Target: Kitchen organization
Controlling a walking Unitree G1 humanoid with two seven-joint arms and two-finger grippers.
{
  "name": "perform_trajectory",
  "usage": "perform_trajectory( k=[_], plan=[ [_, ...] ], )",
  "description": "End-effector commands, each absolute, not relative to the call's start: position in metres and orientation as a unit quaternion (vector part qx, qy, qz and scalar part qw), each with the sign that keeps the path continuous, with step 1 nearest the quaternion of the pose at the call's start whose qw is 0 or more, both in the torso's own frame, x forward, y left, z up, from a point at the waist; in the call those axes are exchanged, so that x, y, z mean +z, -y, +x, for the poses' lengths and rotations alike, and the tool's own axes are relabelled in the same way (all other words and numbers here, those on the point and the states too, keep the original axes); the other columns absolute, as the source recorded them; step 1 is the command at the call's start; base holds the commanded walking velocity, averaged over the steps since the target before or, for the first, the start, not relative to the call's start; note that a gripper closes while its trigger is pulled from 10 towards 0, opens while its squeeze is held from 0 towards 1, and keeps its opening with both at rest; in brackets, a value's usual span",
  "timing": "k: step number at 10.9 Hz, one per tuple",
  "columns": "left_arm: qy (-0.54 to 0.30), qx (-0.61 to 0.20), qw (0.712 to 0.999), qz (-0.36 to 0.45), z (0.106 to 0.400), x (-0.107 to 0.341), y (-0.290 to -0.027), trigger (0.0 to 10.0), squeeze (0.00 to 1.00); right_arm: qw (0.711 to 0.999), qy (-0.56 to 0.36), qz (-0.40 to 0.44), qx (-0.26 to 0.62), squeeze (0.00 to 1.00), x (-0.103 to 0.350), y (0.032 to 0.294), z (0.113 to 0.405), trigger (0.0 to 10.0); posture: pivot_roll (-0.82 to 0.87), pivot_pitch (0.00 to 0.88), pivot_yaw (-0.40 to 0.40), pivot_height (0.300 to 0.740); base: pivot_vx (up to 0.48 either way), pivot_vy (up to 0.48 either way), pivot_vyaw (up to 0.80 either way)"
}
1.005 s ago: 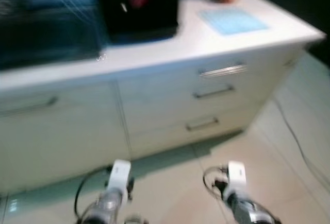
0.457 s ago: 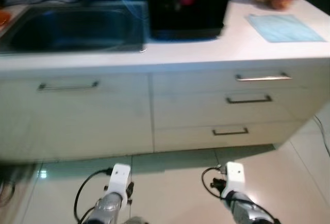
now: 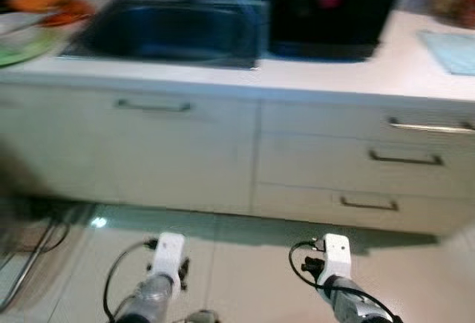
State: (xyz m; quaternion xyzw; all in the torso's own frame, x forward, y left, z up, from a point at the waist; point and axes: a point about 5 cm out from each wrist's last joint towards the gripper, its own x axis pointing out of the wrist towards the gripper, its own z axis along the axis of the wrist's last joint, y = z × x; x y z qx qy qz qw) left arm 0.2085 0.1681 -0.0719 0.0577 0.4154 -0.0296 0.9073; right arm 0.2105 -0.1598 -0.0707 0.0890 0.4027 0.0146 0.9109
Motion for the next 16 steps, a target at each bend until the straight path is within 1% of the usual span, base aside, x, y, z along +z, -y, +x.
perform_trajectory(
  k=[1, 3, 7, 8, 9, 10, 12, 13, 14, 15, 16],
  plan=[
    [-0.407, -0.022, 0.912, 0.055, 0.215, -0.068, -0.173, 10.0, 0.0, 0.911, -0.402, 0.093, 0.018, 0.0, -0.07, 0.156, 0.212, 10.0, 0.02, 0.048, -0.025, 0.74, 0.0, 0.0, 0.8],
    [-0.401, -0.023, 0.914, 0.051, 0.218, -0.066, -0.172, 10.0, 0.0, 0.911, -0.401, 0.092, 0.021, 0.0, -0.07, 0.157, 0.213, 10.0, 0.02, 0.045, -0.028, 0.74, 0.0, 0.0, 0.8],
    [-0.403, -0.02, 0.914, 0.05, 0.216, -0.067, -0.173, 10.0, 0.0, 0.913, -0.398, 0.082, 0.026, 0.0, -0.069, 0.157, 0.214, 10.0, 0.02, 0.047, -0.031, 0.74, 0.0, 0.0, 0.8],
    [-0.389, -0.017, 0.92, 0.053, 0.22, -0.064, -0.175, 10.0, 0.0, 0.916, -0.391, 0.083, 0.028, 0.0, -0.068, 0.157, 0.214, 10.0, 0.02, 0.048, -0.029, 0.74, 0.0, 0.0, 0.0],
    [-0.356, -0.001, 0.932, 0.07, 0.23, -0.056, -0.179, 10.0, 0.0, 0.924, -0.375, 0.062, 0.04, 0.0, -0.065, 0.157, 0.217, 10.0, 0.03, 0.049, -0.026, 0.74, 0.0, 0.0, 0.0],
    [-0.299, 0.023, 0.952, 0.065, 0.248, -0.04, -0.184, 10.0, 0.0, 0.937, -0.343, 0.027, 0.062, 0.0, -0.059, 0.157, 0.223, 10.0, 0.03, 0.051, -0.029, 0.74, 0.0, 0.0, 0.0],
    [-0.222, 0.044, 0.971, 0.073, 0.271, -0.016, -0.189, 10.0, 0.0, 0.95, -0.304, -0.019, 0.07, 0.0, -0.053, 0.158, 0.229, 10.0, 0.04, 0.052, -0.03, 0.74, 0.0, 0.0, 0.0],
    [-0.172, 0.063, 0.98, 0.076, 0.283, 0.001, -0.193, 10.0, 0.0, 0.979, -0.184, 0.004, 0.086, 0.0, -0.005, 0.156, 0.282, 10.0, 0.03, 0.056, -0.031, 0.74, 0.0, 0.0, 0.0],
    [-0.143, 0.075, 0.983, 0.084, 0.291, 0.012, -0.194, 10.0, 0.0, 0.986, -0.132, 0.013, 0.103, 0.0, 0.015, 0.15, 0.299, 10.0, 0.03, 0.057, -0.032, 0.74, 0.0, 0.0, 0.0],
    [-0.101, 0.079, 0.989, 0.071, 0.302, 0.028, -0.193, 10.0, 0.0, 0.989, -0.074, 0.028, 0.125, 0.0, 0.037, 0.139, 0.314, 10.0, 0.03, 0.056, -0.037, 0.74, 0.0, 0.0, 0.0],
    [-0.061, 0.068, 0.993, 0.071, 0.312, 0.044, -0.189, 10.0, 0.0, 0.99, -0.03, 0.042, 0.131, 0.0, 0.055, 0.131, 0.324, 10.0, 0.04, 0.054, -0.039, 0.74, 0.0, 0.0, 0.0]
  ],
)
